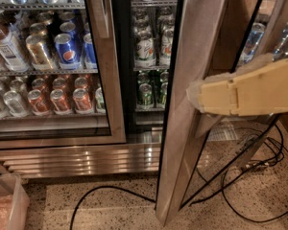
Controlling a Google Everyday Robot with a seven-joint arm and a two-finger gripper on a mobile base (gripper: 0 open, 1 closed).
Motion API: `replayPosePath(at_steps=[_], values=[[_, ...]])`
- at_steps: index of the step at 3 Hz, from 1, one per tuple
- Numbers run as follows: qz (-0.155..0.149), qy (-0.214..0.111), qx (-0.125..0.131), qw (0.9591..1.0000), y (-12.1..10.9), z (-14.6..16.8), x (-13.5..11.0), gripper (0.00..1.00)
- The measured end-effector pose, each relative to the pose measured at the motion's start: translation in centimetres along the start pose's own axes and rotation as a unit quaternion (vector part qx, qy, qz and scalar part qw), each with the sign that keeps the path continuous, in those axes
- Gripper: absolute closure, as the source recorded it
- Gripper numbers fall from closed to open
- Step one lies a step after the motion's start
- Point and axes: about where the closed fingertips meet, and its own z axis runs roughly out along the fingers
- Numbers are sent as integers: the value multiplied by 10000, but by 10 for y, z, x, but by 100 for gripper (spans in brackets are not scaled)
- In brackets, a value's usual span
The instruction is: Open right fridge door
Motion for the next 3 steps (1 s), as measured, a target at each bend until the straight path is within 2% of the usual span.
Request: replayPosePath(at_steps=[1,2,3], values=[[-96,96,180,9997,-5,-11,-7,0],[-96,97,179,9997,-5,-11,-7,0],[-104,154,71,9998,-5,-7,-11,0]])
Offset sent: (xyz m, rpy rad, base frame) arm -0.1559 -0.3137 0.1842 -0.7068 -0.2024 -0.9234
